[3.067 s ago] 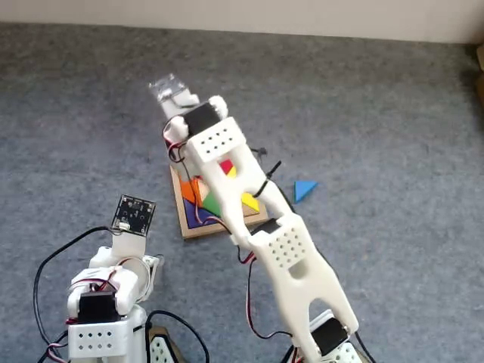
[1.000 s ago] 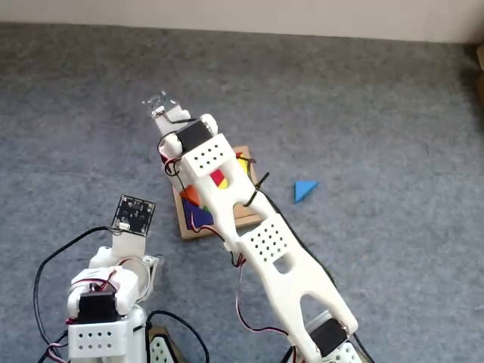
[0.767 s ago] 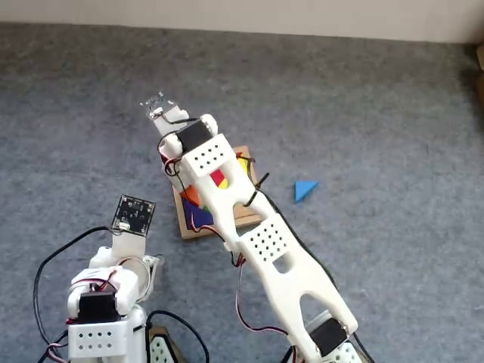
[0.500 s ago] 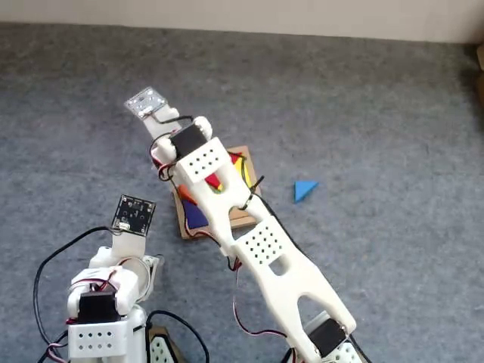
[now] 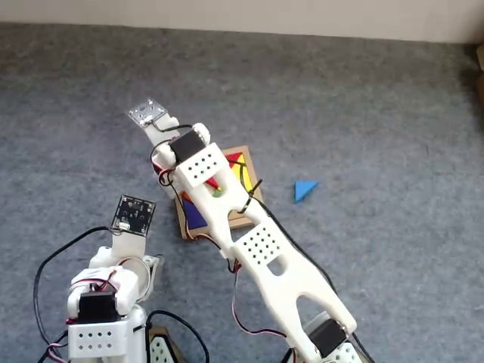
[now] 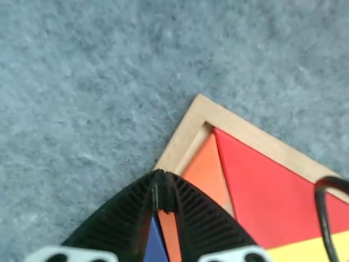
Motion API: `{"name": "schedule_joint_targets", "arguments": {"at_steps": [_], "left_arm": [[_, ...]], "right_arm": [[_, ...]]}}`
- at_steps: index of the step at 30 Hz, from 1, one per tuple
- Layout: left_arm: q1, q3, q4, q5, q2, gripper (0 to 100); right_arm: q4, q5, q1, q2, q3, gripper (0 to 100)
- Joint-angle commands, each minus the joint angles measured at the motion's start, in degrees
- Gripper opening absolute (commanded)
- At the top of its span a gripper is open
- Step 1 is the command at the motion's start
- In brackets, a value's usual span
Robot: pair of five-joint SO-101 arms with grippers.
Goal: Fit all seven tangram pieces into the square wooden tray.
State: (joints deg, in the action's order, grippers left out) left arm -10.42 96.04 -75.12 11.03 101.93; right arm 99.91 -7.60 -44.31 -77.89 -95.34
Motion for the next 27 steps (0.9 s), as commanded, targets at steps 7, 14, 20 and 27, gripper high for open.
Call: {"name": "schedule_joint_targets", "arguments": {"at_steps": [7, 14, 20, 27], "left_arm": [[-0.31, 1.1, -0.35, -0.35, 2.42, 21], [-0.31, 1.1, -0.35, -0.35, 2.42, 21], [-0.31, 1.1, -0.35, -0.35, 2.42, 21], [-0.31, 1.1, -0.35, -0.35, 2.42, 21]], "right_arm": [[1.27, -0.53, 2.51, 7.34, -6.99, 0.5], [1.27, -0.7, 5.76, 2.42, -6.99, 0.5], [1.19, -0.79, 3.82, -1.45, -6.99, 0.5], [0.92, -0.88, -1.63, -0.4, -6.99, 0.5]]}}
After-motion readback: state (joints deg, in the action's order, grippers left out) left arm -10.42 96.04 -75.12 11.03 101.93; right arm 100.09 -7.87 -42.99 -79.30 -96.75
